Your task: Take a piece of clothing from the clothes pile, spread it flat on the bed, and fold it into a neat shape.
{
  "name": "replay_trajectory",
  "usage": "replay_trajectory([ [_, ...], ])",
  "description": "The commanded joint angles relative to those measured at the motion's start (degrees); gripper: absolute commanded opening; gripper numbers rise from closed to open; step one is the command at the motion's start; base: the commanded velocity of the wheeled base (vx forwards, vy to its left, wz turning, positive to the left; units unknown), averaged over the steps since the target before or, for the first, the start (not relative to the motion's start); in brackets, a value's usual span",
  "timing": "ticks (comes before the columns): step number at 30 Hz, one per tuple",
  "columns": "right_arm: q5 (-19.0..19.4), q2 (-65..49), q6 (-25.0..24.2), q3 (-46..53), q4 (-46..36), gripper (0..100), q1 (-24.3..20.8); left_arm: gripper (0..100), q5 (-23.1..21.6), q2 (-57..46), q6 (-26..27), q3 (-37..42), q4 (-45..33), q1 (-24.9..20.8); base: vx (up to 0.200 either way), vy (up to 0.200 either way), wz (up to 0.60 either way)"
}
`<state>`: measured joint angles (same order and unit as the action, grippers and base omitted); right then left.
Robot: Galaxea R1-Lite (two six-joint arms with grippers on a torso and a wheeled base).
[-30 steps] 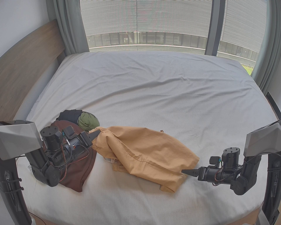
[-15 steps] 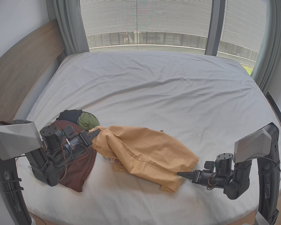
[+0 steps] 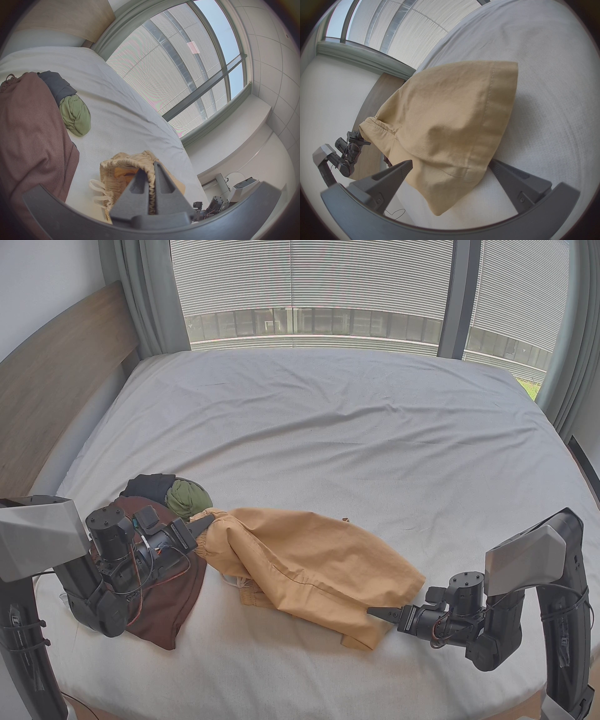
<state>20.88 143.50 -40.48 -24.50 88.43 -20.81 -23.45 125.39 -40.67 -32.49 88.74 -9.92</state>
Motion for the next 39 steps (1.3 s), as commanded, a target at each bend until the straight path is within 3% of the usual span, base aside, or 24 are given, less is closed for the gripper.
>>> replay_trajectory([
  [1,0.1,-0.5,-0.7,0.2,0.0,100,-0.8,0,0.0,0.1,0.0,0.0,0.0,0.1,0.000,0.000,0.00],
  [13,3.0,-9.6,-1.1,4.2,0.0,100,-1.5,0,0.1,0.6,-0.1,-0.6,-0.1,0.2,0.000,0.000,0.00],
  [18,6.0,-14.1,-1.7,6.7,0.0,100,-1.3,0,0.1,1.0,-0.1,-0.7,0.0,0.2,0.000,0.000,0.00],
  [31,9.6,-16.3,-1.0,10.0,0.0,100,-0.8,0,0.1,1.3,0.0,-0.7,0.0,0.1,0.000,0.000,0.00],
  [39,16.6,-18.8,0.8,12.4,0.0,100,0.4,0,0.1,1.4,0.0,-0.8,0.0,0.1,0.000,0.000,0.00],
])
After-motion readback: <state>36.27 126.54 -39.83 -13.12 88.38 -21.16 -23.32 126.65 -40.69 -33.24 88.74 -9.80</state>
